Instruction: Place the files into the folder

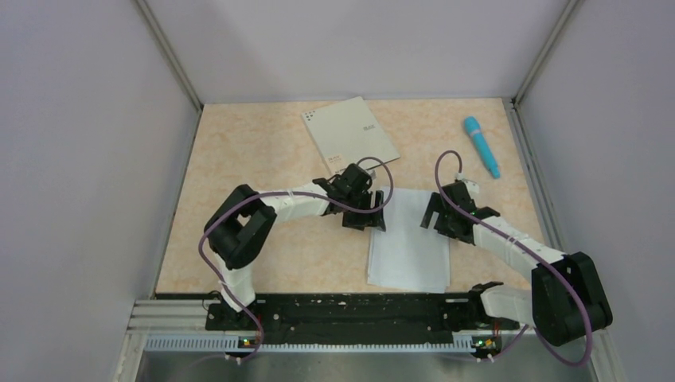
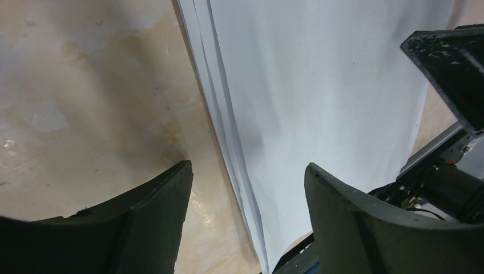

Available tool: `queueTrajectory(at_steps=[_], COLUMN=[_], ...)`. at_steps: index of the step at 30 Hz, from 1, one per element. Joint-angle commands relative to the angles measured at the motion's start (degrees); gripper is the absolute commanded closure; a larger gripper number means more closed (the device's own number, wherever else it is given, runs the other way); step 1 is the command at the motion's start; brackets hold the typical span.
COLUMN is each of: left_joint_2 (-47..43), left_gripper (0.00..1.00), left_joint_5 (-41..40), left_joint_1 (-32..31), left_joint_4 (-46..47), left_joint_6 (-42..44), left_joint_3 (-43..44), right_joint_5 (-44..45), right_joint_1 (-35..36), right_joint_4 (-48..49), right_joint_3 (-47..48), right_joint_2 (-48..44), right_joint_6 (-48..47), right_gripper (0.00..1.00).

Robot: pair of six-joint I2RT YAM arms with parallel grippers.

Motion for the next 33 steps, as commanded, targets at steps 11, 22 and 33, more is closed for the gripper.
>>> queueTrajectory(at_steps=[11, 22, 33], left_joint_2=[4.2, 6.6, 16.3], left_gripper=[0.36, 0.43, 0.46], left_joint_5=[6.2, 2.3, 2.0], left_joint_1=[-0.7, -4.9, -7.2], left_joint_4=[2.8, 7.2, 5.5], left_joint_6=[-4.0, -16.1, -18.1], left_joint_3=[0.6, 1.2, 16.2], right_joint_5=[2.7, 2.4, 1.6], right_joint_1=[-1.4, -1.5, -1.5], right_joint_4=[-2.0, -7.8, -8.3], right_joint_3=[3.4, 16.1, 17.8], right_joint_2=[-2.5, -5.0, -4.7], right_joint_6=[-0.9, -3.1, -4.1], right_gripper=[0.05, 0.04, 0.03])
